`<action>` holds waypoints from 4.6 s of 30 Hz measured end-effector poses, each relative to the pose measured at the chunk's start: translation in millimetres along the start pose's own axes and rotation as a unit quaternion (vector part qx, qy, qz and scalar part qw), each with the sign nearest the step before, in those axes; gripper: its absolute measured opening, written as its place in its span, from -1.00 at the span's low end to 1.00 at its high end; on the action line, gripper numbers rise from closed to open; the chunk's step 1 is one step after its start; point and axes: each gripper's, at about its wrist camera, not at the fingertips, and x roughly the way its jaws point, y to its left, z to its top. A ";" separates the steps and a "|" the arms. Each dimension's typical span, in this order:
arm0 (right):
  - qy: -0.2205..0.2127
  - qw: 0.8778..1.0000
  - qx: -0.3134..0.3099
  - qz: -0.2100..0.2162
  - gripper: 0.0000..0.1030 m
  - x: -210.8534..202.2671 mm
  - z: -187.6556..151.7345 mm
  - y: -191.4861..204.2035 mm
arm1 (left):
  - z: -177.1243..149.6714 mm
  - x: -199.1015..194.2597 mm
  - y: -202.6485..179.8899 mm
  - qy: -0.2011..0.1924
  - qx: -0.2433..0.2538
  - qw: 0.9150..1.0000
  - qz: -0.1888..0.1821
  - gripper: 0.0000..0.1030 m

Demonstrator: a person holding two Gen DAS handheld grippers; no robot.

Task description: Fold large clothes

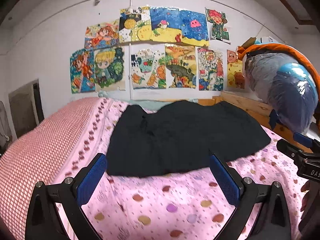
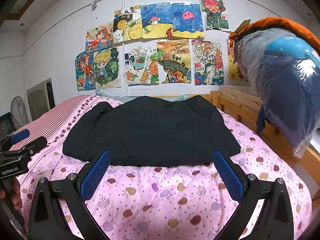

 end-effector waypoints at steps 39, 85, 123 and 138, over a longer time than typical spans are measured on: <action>-0.041 0.999 0.015 0.014 0.97 -16.1 -45.9 -19.4 | -39.2 -8.6 -9.5 -0.019 0.023 0.999 -0.022 1.00; -0.025 0.999 0.009 0.023 0.97 -9.1 -49.1 -19.4 | -37.6 -9.3 -10.4 -0.020 0.021 0.999 -0.026 1.00; -0.025 0.999 0.011 0.021 0.97 -9.1 -50.2 -17.9 | -29.9 -12.6 -13.7 -0.022 0.015 0.999 -0.029 1.00; -0.024 0.999 0.012 0.022 0.97 -9.0 -50.5 -17.8 | -31.2 -13.3 -14.8 -0.023 0.013 0.999 -0.028 1.00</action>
